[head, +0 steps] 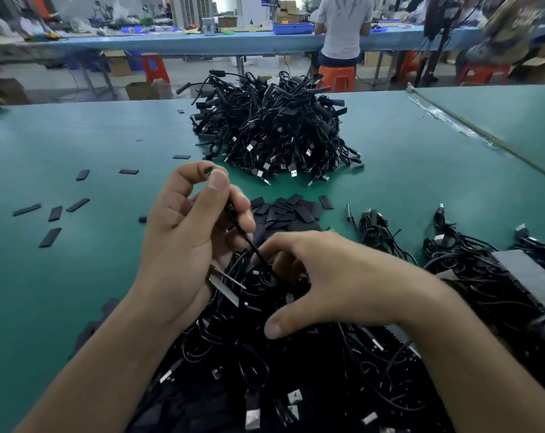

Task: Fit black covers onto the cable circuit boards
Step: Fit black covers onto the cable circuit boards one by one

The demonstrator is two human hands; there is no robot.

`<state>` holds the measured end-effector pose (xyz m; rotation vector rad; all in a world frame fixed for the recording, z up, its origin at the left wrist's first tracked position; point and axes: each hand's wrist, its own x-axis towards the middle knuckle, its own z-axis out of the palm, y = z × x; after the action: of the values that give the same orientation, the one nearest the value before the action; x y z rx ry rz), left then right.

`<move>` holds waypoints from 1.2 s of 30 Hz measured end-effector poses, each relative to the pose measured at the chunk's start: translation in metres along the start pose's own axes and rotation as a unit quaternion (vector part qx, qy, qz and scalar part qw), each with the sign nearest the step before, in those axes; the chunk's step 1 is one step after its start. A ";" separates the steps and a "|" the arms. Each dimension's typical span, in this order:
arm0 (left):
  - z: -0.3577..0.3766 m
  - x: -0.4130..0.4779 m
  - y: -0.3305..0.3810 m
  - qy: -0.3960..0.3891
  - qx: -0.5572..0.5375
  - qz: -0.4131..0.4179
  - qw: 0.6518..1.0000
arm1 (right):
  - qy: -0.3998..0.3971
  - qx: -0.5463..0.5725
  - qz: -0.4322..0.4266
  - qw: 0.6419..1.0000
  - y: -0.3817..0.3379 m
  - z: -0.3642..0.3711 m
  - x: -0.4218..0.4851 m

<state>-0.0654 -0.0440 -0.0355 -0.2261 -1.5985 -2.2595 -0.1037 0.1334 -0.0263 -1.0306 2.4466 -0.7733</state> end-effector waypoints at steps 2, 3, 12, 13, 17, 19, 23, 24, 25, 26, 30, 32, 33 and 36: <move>-0.001 0.002 0.001 0.008 -0.035 0.005 0.999 | 0.027 -0.002 -0.012 1.000 -0.003 0.002 0.003; -0.002 0.003 0.003 0.019 -0.049 0.010 0.999 | 0.044 0.016 -0.021 0.999 -0.002 -0.002 0.001; -0.005 0.005 0.002 0.137 -0.053 -0.025 0.989 | 0.196 0.100 -0.025 0.975 0.006 -0.040 -0.026; -0.004 0.004 0.000 0.134 -0.023 -0.020 0.990 | 0.177 0.075 0.004 0.981 0.008 -0.038 -0.024; -0.007 0.004 -0.004 0.131 0.064 -0.003 0.989 | 0.083 -0.032 0.114 0.989 0.017 -0.027 -0.013; -0.009 0.004 -0.006 0.129 0.102 -0.009 0.986 | 0.069 -0.053 0.115 0.990 0.021 -0.020 -0.006; -0.007 0.004 -0.011 0.095 0.151 -0.044 0.983 | 0.228 -0.085 0.086 0.966 0.029 0.004 0.014; -0.007 0.004 -0.013 0.092 0.163 -0.049 0.981 | 0.231 -0.098 0.087 0.964 0.030 0.011 0.018; -0.008 0.004 -0.015 0.089 0.173 -0.052 0.979 | 0.210 -0.120 0.094 0.966 0.031 0.017 0.021; -0.009 0.005 -0.016 0.084 0.180 -0.055 0.979 | 0.181 -0.144 0.106 0.967 0.033 0.023 0.024; -0.012 0.008 -0.020 0.056 0.168 -0.080 0.981 | 0.102 -0.185 0.149 0.966 0.043 0.028 0.025; -0.011 0.008 -0.020 0.036 0.161 -0.086 0.983 | 0.071 -0.174 0.156 0.970 0.045 0.028 0.026; -0.011 0.007 -0.021 0.026 0.158 -0.087 0.983 | 0.069 -0.165 0.157 0.971 0.045 0.028 0.026; -0.010 0.007 -0.022 0.017 0.149 -0.090 0.985 | 0.119 -0.122 0.147 0.974 0.045 0.029 0.028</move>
<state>-0.0790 -0.0482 -0.0558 0.0365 -1.9811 -2.0978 -0.1305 0.1290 -0.0803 -0.6562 2.8700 -0.5323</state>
